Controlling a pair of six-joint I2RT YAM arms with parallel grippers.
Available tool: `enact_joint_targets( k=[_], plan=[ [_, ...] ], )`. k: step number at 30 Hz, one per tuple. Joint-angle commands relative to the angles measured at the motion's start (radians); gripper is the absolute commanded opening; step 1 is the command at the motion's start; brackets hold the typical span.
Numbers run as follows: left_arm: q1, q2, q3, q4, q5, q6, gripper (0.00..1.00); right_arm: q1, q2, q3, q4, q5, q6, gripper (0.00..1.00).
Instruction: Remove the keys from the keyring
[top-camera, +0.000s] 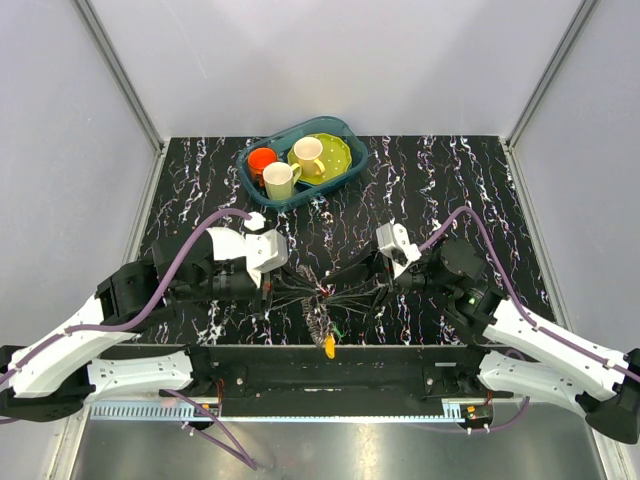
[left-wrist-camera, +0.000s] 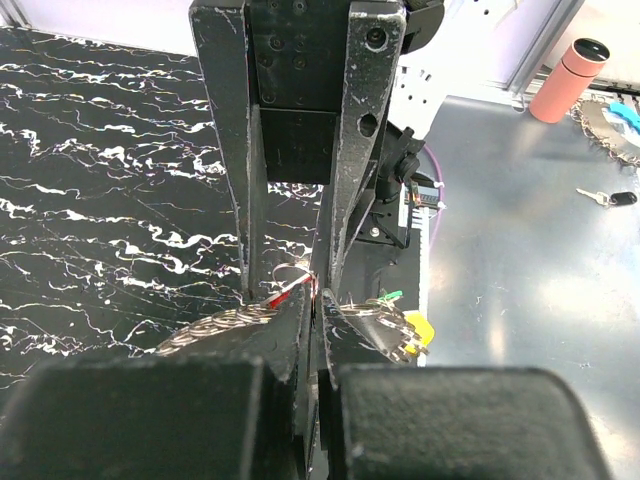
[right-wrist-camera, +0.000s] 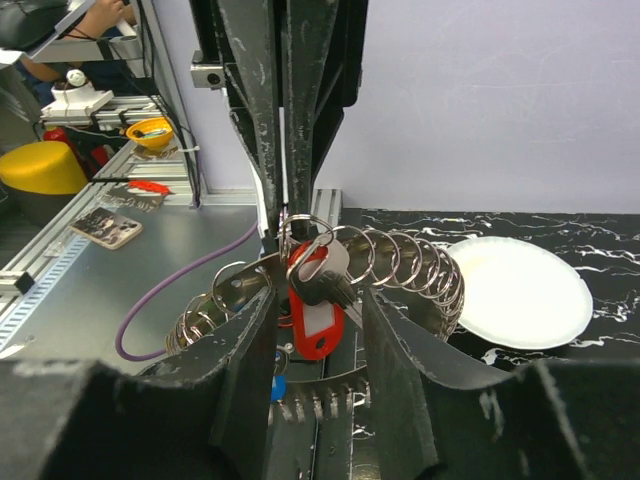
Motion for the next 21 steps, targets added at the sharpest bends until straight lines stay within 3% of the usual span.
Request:
enact_joint_targets(
  k=[1, 6, 8, 10, 21],
  plan=[
    [-0.002, -0.009, 0.023, 0.086, -0.032, 0.006, 0.00, 0.014, -0.001, -0.004, 0.028, 0.089, -0.031, 0.44],
    [-0.002, -0.010, 0.013, 0.090, -0.046, 0.003, 0.00, 0.017, 0.005, -0.006, 0.017, 0.142, -0.046, 0.31],
    [-0.002, -0.010, 0.013, 0.089, -0.057, 0.003, 0.00, 0.017, 0.003, -0.009, 0.017, 0.156, -0.052, 0.12],
    [-0.002, -0.012, 0.009, 0.081, -0.089, 0.003, 0.00, 0.017, -0.009, -0.012, 0.002, 0.194, -0.068, 0.00],
    [-0.002, -0.029, 0.001, 0.041, -0.274, -0.043, 0.00, 0.019, -0.141, 0.000, -0.191, 0.270, -0.169, 0.00]
  ],
)
